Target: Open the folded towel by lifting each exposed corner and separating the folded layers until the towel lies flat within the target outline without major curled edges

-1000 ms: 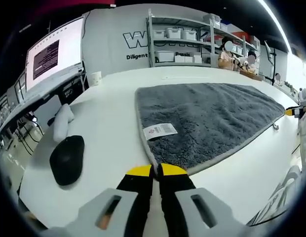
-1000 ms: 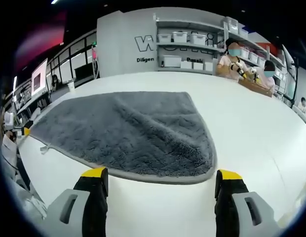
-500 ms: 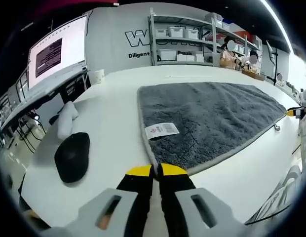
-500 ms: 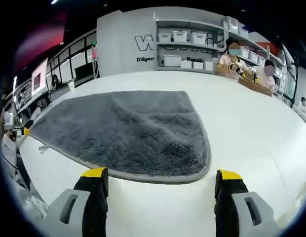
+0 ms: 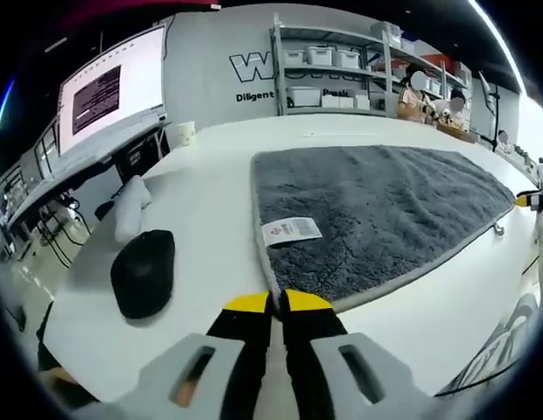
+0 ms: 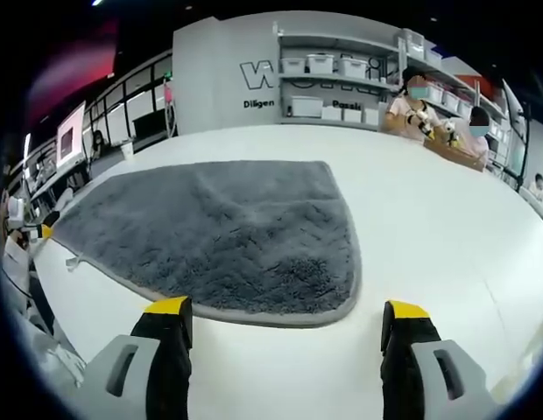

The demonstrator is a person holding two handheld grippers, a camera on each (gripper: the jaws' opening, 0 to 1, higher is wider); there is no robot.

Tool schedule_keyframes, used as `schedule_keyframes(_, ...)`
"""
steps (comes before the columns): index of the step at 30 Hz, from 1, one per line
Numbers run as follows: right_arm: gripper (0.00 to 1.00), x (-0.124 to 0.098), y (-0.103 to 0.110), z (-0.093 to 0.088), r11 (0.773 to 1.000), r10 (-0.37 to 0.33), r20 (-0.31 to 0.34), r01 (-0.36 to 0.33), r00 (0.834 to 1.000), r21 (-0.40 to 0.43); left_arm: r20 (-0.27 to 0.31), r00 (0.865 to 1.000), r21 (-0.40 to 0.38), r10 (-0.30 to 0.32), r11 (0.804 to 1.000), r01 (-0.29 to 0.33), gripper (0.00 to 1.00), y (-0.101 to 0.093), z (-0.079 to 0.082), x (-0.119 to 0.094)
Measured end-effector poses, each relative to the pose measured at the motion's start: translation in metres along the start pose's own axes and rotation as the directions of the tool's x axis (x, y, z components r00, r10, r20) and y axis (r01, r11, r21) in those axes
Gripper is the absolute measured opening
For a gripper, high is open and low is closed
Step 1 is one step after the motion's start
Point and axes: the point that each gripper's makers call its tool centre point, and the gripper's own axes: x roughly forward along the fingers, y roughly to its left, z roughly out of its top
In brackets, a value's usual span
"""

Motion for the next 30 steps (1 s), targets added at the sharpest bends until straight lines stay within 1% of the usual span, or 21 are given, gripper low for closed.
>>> schedule_keyframes(11,0.89,-0.002,0.001,0.001,1.000,0.002,0.007,-0.002,1.000,-0.005,-0.006,1.000,0.007,0.019,1.000,-0.019,0.04,0.006,-0.001,-0.001)
schedule_keyframes(15,0.89,-0.001,0.002,0.000,1.000,0.006,0.000,-0.006,1.000,-0.010,0.005,0.999,0.043,0.041,0.998,-0.041,0.07,0.008,0.000,0.000)
schedule_keyframes(18,0.89,0.000,0.003,0.000,1.000,0.010,-0.004,-0.010,1.000,-0.012,0.010,0.999,0.043,0.040,0.998,-0.041,0.09,0.008,0.001,0.000)
schedule_keyframes(20,0.89,0.000,0.004,0.000,1.000,0.012,-0.005,-0.012,1.000,-0.013,0.013,0.999,0.038,0.043,0.998,-0.043,0.13,0.010,0.001,0.000)
schedule_keyframes(24,0.88,0.001,0.006,0.001,1.000,0.016,-0.008,-0.017,1.000,-0.018,0.018,0.994,0.009,0.112,0.994,-0.112,0.27,0.025,0.000,-0.003)
schedule_keyframes(26,0.88,0.001,0.006,0.001,1.000,0.017,-0.009,-0.017,1.000,-0.019,0.024,0.992,0.031,0.122,0.992,-0.122,0.33,0.026,0.002,-0.004)
schedule_keyframes(30,0.88,0.002,0.007,0.000,1.000,0.018,-0.013,-0.019,1.000,-0.019,0.025,0.993,0.025,0.117,0.993,-0.118,0.34,0.025,0.001,-0.005)
